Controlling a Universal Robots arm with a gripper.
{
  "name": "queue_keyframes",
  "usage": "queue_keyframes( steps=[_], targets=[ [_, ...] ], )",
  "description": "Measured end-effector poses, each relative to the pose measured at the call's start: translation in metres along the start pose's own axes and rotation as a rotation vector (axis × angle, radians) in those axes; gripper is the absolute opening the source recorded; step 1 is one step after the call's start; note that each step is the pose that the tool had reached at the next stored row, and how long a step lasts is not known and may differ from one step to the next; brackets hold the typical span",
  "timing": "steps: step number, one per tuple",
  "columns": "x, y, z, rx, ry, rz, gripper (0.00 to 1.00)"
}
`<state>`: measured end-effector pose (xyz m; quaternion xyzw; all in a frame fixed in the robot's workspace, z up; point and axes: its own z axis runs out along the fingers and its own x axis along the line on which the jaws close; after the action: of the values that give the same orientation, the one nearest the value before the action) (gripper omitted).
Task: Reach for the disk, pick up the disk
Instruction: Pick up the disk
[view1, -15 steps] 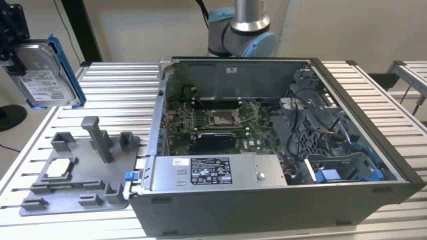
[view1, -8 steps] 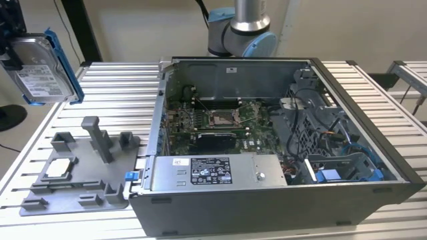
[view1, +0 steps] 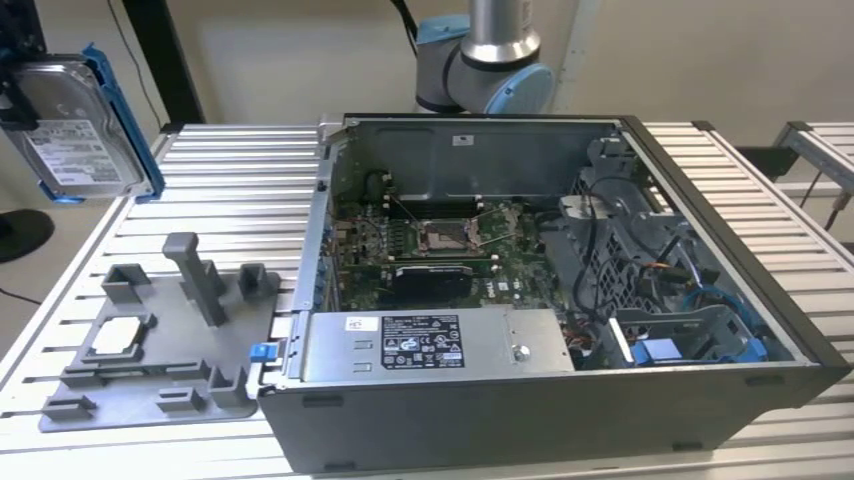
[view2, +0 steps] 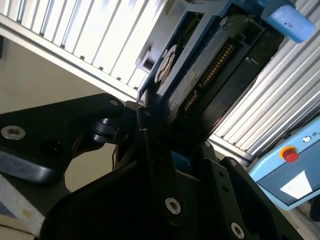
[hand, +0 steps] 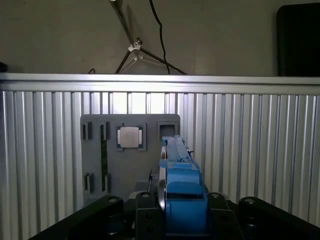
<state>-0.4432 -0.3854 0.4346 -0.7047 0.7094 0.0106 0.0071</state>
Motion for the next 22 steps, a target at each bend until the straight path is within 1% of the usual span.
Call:
queue_keyframes(
  steps=[10, 22],
  targets=[
    [-0.0003, 0.0001, -0.0103, 0.0000, 0.0000, 0.000, 0.00],
    [-0.0007, 0.0001, -0.0266, -0.0001, 0.0000, 0.000, 0.00]
  ],
)
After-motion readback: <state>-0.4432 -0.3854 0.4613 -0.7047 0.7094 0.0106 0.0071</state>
